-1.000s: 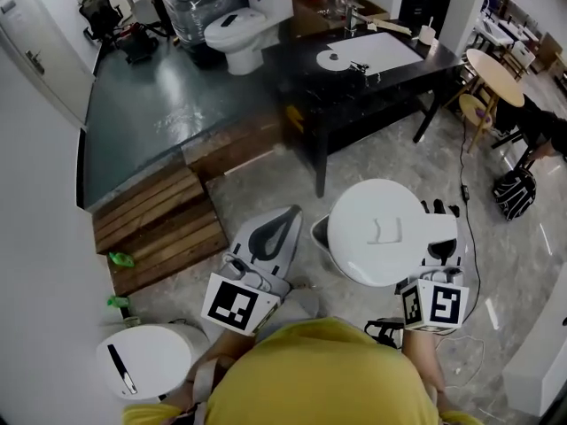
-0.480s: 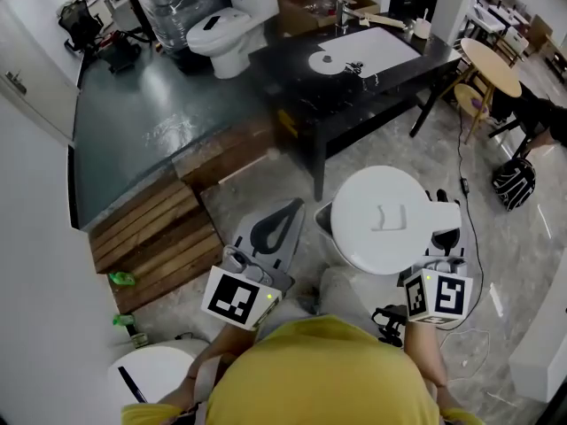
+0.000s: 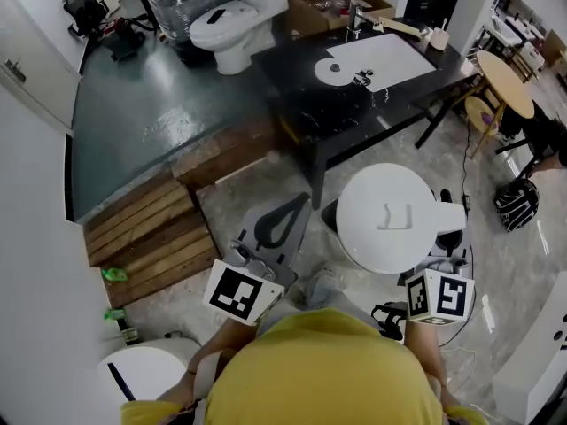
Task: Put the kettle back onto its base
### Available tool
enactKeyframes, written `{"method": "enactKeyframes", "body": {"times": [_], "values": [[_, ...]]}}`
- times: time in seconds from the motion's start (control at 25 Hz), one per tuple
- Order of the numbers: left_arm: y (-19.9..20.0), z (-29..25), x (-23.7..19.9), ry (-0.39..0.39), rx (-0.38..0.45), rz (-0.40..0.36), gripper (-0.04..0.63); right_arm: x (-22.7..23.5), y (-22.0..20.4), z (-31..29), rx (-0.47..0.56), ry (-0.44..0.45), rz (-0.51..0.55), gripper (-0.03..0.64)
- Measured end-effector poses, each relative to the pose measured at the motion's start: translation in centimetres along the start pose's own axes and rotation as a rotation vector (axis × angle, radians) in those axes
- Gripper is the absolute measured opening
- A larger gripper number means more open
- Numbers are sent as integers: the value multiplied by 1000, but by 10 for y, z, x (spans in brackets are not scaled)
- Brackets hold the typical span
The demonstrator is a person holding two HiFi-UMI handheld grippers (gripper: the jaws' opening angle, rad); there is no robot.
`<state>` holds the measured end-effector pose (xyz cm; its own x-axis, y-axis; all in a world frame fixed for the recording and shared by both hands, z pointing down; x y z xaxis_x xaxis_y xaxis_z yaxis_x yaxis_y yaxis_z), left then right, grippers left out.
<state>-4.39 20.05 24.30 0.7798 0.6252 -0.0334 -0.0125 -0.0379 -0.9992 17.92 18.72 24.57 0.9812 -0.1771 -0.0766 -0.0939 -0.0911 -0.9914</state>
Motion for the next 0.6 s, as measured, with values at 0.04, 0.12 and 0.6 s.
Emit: {"method": "enactKeyframes", "body": {"times": [0.04,0.12,0.6], "values": [[1,-9,-3,4,5,2,3,4,1,-9,1,5,1,114],[2,-26,-8,13,12,3,3,14,1,-26,2,16,1,114],[0,-88,-29,78,-9,18,3,48,4,-101,-4,78,0,115]]}}
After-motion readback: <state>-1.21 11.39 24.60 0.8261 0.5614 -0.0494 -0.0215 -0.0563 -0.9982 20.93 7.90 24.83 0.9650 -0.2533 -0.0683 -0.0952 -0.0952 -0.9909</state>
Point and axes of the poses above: the fingertips, and each gripper's own axes: z backward along the fingers, x to its right, y out of its top, the point moved 2 cm from there along z, backward along the fingers, and after that the axes turned 8 degrees about -x, right-handed, at the moved point
